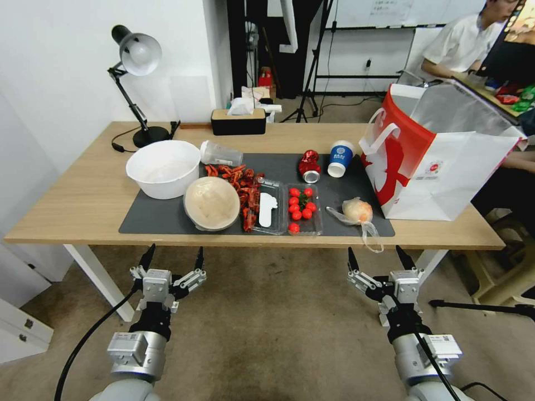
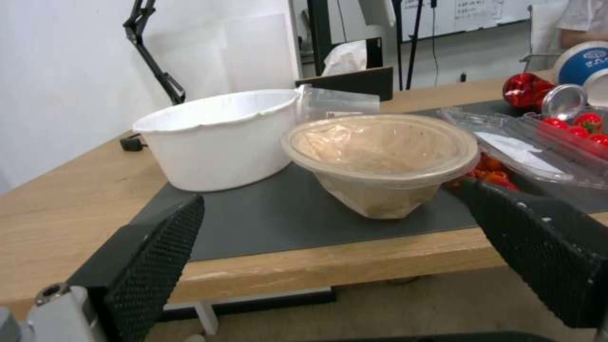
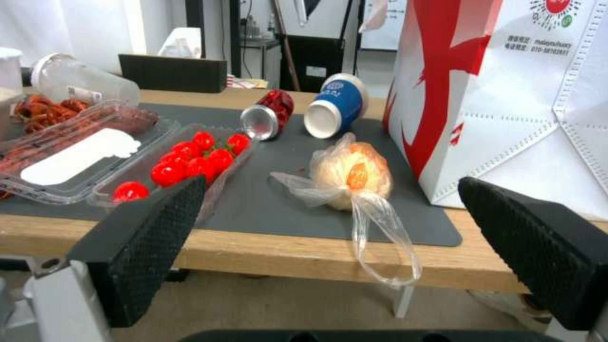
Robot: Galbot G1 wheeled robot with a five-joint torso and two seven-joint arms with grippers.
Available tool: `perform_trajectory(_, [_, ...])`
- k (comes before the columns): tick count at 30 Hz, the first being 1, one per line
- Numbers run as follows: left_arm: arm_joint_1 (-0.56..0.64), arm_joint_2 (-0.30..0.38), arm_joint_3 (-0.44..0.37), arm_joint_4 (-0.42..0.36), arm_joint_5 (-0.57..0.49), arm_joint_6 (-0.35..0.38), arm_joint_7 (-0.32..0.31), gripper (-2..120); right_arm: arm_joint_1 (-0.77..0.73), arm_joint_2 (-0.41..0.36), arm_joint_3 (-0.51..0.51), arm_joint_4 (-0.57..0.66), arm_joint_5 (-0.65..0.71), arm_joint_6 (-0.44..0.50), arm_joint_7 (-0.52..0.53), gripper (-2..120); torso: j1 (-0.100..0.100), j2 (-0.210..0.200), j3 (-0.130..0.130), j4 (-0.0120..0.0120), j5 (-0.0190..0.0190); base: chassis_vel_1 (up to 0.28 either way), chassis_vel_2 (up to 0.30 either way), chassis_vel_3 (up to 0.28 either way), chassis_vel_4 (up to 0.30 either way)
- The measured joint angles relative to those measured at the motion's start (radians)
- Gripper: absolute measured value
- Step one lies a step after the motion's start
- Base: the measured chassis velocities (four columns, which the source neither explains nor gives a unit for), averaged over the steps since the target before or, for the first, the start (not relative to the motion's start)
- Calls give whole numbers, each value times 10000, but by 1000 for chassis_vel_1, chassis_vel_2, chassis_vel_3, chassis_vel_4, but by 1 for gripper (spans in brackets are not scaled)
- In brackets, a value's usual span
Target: Pick up the trash from the table and place it into the takeout bag.
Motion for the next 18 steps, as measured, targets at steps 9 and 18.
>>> perform_trajectory(9, [0,0,0,0,0,0,0,100,0,0,0,0,0,0,0,100,0,0,0,0,0,0,0,0,0])
perform_trajectory(18, [-519,190,129,1,-447,-387,-545,100,203,-518,356,62,908,11,-55,100,0,0,0,6,2,0,0,0,0])
